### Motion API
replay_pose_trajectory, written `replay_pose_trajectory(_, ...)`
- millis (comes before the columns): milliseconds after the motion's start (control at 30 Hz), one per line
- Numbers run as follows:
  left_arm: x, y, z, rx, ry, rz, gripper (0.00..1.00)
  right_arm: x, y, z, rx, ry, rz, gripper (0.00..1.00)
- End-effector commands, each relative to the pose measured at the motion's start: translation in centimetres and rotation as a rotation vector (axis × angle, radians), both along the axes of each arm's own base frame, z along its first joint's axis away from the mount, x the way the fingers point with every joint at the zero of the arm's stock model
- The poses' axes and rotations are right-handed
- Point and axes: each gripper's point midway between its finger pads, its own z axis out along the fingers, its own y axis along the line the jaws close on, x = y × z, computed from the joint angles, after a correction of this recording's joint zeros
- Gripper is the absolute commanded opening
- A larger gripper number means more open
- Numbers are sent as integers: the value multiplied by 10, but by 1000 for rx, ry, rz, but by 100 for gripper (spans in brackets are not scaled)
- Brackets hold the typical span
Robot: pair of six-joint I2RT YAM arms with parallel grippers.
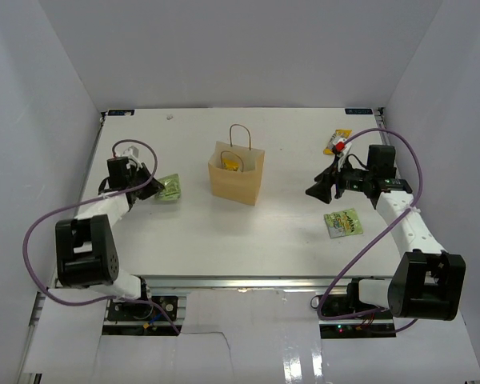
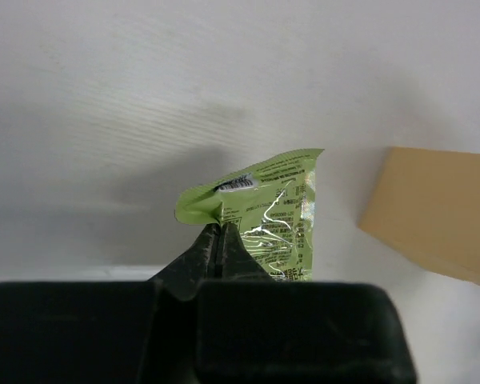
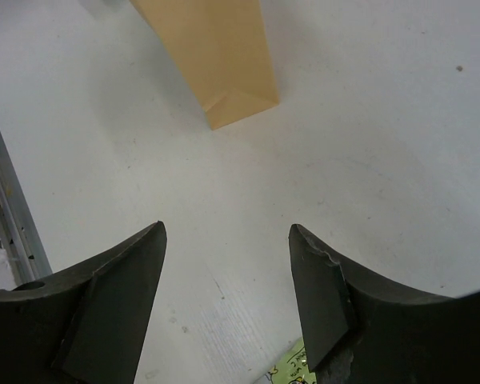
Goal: Place the snacks into the paper bag
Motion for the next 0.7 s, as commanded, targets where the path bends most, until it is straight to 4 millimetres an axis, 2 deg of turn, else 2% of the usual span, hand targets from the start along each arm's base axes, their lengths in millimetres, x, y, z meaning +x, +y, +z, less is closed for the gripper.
replay_pose_trajectory(0,7,-34,91,-166,-307,-94,0,-16,3,-12,9,40,43,69)
replay_pose_trajectory(67,-1,-49,123,-207,-417,-163,0,-19,3,-16,6,47,46,69)
replay_pose_trajectory(167,-5,-63,159,-200,-536,-244,0,-20,2,-20,2,53,44,69)
replay_pose_trajectory(267,-9,-80,193,-147,-648,-362,0,-18,2,-20,-2,47,46,69)
replay_pose_trajectory(300,-7,-84,214,-101,-715,-405,0,-18,1,-21,-5,47,46,69)
replay_pose_trajectory(367,-9,-109,235,-58,-789,-491,0,-15,1,-21,-10,46,42,69)
replay_pose_trajectory(400,-7,-123,253,0,-859,-553,0,-14,0,-22,-13,48,39,69)
replay_pose_trajectory(533,1,-152,282,131,-989,-651,0,-12,-2,-23,-33,37,31,69)
replay_pose_trajectory(600,7,-159,288,185,-1026,-667,0,-13,-3,-25,-42,37,28,69)
replay_pose_trajectory(633,10,-165,298,208,-1051,-664,0,-15,-4,-26,-48,37,33,69)
replay_pose_trajectory(667,16,-166,297,269,-1075,-687,0,-17,-4,-28,-53,40,33,69)
